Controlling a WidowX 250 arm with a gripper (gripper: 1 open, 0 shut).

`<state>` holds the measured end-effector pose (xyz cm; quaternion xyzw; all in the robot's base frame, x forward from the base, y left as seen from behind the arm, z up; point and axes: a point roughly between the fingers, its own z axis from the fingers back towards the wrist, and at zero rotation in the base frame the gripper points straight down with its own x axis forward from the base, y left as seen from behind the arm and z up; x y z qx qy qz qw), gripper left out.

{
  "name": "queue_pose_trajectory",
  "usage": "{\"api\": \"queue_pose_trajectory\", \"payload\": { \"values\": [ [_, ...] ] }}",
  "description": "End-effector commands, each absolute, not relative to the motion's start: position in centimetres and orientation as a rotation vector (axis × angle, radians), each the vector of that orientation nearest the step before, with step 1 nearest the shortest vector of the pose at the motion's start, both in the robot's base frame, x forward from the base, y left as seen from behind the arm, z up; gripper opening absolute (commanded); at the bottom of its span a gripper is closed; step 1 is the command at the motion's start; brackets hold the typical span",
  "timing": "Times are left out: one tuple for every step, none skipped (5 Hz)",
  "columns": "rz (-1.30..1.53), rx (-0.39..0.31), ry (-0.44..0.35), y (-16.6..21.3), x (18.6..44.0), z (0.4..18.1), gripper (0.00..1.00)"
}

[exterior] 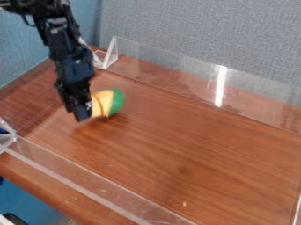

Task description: Push the yellow object to the right side of the table

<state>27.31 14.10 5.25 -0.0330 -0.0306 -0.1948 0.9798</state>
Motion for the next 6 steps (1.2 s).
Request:
{"api": "queue_pose_trajectory", "payload": {
  "values": [
    [-0.415, 0.005, -0.152, 15.6, 27.7, 10.2, 0.00],
    [-0.456, 0.012, -0.151, 15.1, 28.5, 10.8, 0.00],
    [-0.500, 0.003, -0.110, 14.5, 29.1, 9.5, 0.00],
    [-0.540, -0.008, -0.070, 14.1, 29.6, 8.3, 0.00],
    [-0.525, -0.011, -0.061, 13.6, 30.0, 7.3, 1.00],
    [-0.518, -0.012, -0.048, 13.5, 31.0, 4.5, 1.00]
  ]
}}
